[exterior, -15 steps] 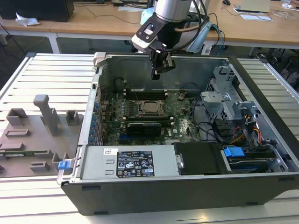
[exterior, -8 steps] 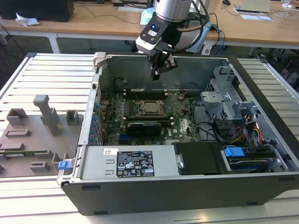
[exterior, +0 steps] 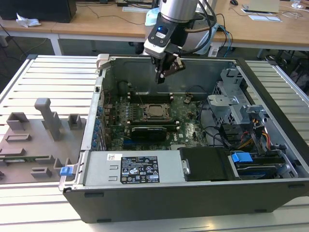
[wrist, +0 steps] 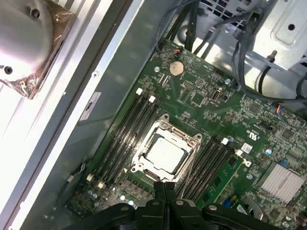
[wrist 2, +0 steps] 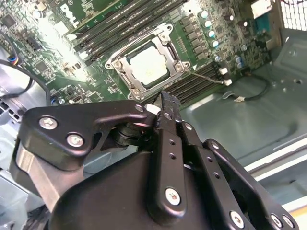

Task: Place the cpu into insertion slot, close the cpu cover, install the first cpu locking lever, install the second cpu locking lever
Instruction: 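Install the first cpu locking lever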

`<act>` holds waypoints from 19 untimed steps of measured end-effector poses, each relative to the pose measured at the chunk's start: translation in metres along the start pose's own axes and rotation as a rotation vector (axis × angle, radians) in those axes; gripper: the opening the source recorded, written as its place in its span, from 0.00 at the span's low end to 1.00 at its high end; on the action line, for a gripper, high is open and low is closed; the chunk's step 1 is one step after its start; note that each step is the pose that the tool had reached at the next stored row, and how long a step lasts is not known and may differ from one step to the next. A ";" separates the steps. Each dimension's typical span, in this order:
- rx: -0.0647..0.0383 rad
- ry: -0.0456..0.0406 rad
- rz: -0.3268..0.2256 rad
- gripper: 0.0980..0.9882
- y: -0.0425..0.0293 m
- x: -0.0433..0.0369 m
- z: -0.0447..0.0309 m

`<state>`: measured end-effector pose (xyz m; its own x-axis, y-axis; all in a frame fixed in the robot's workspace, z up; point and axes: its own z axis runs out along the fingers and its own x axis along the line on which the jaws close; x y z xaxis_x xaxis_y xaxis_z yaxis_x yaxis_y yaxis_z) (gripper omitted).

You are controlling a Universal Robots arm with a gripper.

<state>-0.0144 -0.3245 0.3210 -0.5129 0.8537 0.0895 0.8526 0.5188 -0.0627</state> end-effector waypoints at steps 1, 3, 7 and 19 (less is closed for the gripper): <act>0.001 -0.0006 -0.009 0.01 0.0000 0.0000 0.0000; 0.003 -0.0024 -0.039 0.01 0.0000 0.0000 0.0000; 0.008 -0.0052 -0.083 0.01 0.0000 0.0000 0.0000; 0.023 -0.0162 -0.257 0.01 0.0000 0.0000 0.0000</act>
<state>-0.0143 -0.3245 0.3210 -0.7144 0.6940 0.0895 0.6914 0.7198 -0.0627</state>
